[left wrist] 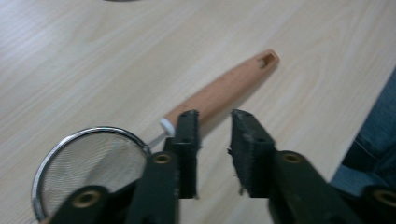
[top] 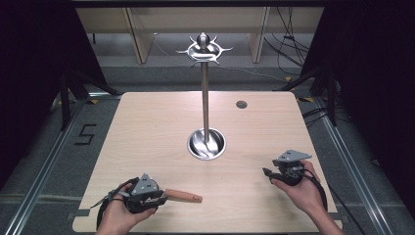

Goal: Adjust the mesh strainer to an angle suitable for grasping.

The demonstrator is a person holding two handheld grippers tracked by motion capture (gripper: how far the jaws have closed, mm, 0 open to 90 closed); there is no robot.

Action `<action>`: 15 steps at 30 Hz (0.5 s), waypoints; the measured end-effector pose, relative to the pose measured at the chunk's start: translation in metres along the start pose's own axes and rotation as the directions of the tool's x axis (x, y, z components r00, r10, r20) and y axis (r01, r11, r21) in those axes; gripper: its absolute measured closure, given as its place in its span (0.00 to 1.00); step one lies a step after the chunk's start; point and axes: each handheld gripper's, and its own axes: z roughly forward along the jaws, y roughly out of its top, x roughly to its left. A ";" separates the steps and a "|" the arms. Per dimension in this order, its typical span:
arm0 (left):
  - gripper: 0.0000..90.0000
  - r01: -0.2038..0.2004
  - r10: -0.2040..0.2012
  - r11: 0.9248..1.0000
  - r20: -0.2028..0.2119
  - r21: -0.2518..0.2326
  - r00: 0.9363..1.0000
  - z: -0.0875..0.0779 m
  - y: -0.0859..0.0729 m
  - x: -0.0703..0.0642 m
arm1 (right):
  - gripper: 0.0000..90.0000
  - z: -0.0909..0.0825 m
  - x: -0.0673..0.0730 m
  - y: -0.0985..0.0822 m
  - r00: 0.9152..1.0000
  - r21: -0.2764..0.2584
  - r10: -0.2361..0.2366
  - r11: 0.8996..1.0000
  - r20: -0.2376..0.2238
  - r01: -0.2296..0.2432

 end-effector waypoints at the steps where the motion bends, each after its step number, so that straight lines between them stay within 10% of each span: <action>1: 0.90 -0.012 0.012 1.000 0.002 0.019 1.000 0.002 0.001 -0.003 | 0.56 0.001 -0.003 -0.001 1.000 -0.022 -0.013 1.000 0.012 0.014; 8: 0.99 -0.141 0.128 0.972 0.080 0.189 0.989 0.029 0.018 -0.033 | 0.56 -0.001 -0.006 -0.002 0.999 -0.041 0.047 0.998 0.007 -0.046; 15: 0.99 -0.185 0.161 0.943 0.109 0.275 0.981 0.044 0.026 -0.032 | 0.56 -0.001 -0.006 -0.001 0.999 -0.027 0.051 0.998 0.002 -0.051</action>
